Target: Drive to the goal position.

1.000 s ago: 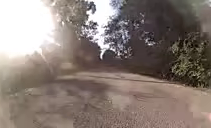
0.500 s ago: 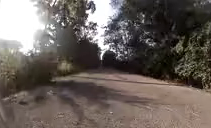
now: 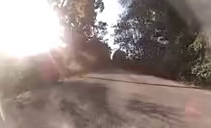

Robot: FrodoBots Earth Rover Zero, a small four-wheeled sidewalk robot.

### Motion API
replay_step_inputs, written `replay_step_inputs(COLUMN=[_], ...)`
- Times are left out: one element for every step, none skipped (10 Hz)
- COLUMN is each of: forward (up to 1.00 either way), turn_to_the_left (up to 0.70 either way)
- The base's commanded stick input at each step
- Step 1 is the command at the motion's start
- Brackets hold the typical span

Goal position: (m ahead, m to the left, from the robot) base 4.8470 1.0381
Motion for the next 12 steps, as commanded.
replay_step_inputs(forward=[0.70, 0.70, 0.70, 0.70, 0.70, 0.70, 0.70, 0.70, 0.70, 0.70, 0.70, 0.70], turn_to_the_left=[0.00, 0.00, 0.00, 0.00, 0.00, 0.00, 0.00, 0.00, 0.00, 0.00, -0.03, -0.11])
